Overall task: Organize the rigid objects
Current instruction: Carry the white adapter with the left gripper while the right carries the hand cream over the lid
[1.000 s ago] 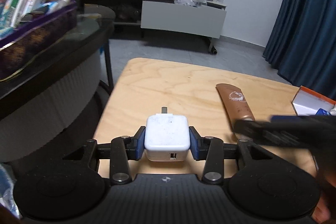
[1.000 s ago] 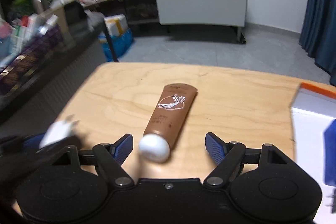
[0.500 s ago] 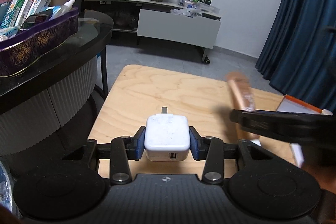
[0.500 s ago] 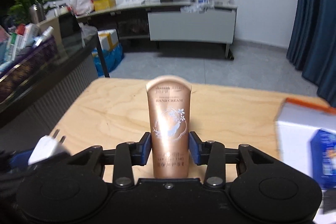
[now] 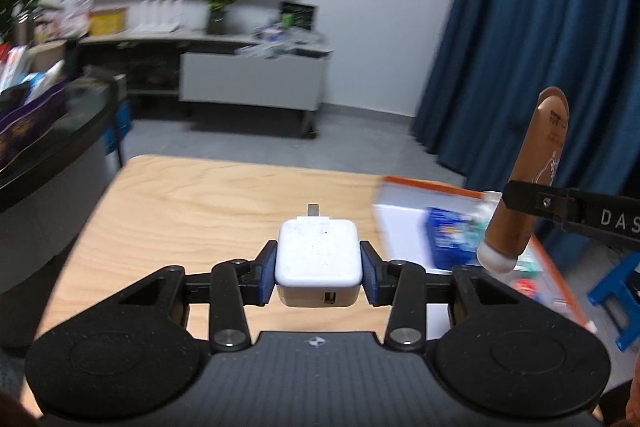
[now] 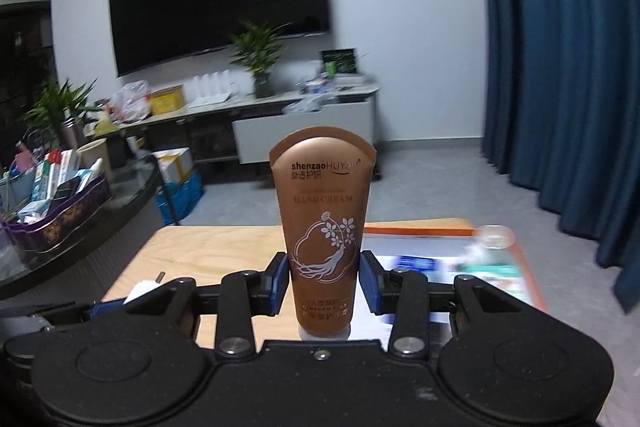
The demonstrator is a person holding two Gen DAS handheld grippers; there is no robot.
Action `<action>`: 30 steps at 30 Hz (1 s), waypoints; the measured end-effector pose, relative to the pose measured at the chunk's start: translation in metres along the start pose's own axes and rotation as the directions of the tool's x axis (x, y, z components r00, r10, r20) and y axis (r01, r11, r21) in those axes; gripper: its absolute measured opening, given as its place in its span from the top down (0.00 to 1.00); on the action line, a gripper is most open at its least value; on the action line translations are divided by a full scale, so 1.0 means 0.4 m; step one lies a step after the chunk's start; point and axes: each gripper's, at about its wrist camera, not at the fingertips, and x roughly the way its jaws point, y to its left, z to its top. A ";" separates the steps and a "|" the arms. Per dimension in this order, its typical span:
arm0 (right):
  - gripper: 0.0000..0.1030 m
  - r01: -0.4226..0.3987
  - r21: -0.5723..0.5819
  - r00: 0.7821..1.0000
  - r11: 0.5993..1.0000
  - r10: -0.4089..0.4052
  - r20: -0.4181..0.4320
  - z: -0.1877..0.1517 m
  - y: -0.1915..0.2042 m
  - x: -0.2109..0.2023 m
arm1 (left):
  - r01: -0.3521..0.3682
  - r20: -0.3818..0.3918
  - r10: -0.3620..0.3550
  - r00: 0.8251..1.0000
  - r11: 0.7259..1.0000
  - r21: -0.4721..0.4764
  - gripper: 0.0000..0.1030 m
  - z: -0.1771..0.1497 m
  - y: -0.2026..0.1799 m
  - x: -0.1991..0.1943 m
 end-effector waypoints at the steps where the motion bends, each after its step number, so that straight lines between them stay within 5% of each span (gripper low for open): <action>1: 0.55 0.013 0.003 1.000 1.000 -0.013 0.000 -0.005 -0.027 -0.023 | 0.018 0.001 -0.018 1.000 1.000 0.007 0.59 -0.007 -0.023 -0.003; 12: 0.55 0.114 0.079 0.993 0.990 -0.112 -0.036 -0.098 -0.253 -0.144 | 0.102 -0.026 -0.100 0.995 0.990 0.094 0.59 -0.064 -0.197 0.038; 30: 0.55 0.102 0.079 0.991 0.992 -0.094 -0.095 -0.155 -0.331 -0.116 | 0.073 -0.028 -0.070 0.997 0.992 0.099 0.59 -0.099 -0.258 0.049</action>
